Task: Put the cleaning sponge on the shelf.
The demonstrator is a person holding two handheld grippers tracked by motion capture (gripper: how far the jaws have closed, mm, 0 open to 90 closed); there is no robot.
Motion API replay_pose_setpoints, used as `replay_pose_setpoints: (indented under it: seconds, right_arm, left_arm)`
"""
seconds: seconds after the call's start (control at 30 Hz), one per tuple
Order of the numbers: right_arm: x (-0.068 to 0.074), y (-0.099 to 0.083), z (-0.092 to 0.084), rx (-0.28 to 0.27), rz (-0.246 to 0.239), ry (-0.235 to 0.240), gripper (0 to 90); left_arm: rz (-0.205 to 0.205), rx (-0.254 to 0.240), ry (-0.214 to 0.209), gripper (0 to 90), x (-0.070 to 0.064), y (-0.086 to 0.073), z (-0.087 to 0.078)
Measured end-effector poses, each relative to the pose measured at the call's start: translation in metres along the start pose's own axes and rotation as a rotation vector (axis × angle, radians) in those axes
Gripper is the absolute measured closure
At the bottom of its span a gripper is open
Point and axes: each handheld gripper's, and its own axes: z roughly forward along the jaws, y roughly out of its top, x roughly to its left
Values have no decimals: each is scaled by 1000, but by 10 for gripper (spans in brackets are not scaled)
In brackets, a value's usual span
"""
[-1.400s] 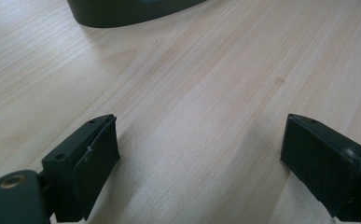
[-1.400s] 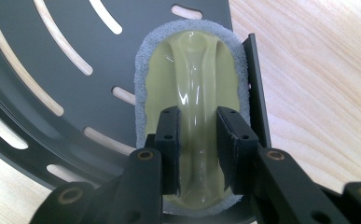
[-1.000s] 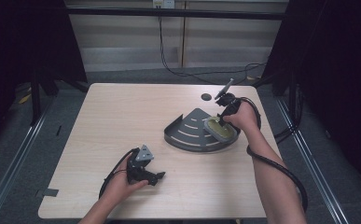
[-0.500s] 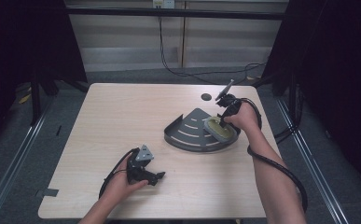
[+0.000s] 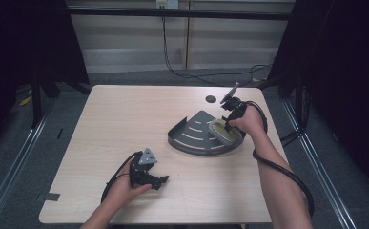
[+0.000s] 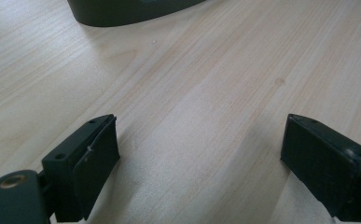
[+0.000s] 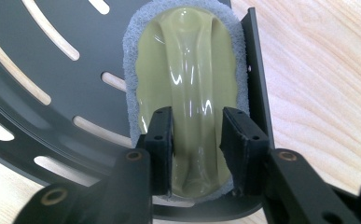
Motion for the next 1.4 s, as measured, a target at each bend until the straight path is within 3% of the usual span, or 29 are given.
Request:
replay_pose_setpoints:
  seconds: [0.2, 0.5, 0.97, 1.4]
  right_arm:
    - [1, 1, -4, 11, 14, -13, 546]
    - [1, -1, -11, -25, 50, -5, 374]
    - [2, -7, -23, -70, 50, 10, 255]
    - [9, -16, -33, -92, 35, 29, 242]
  left_arm:
    - [0, 0, 1, 107, 0, 0, 0]
    - [0, 1, 1, 106, 0, 0, 0]
    - [-1, 1, 2, 107, 0, 0, 0]
    - [0, 2, 0, 97, 0, 0, 1]
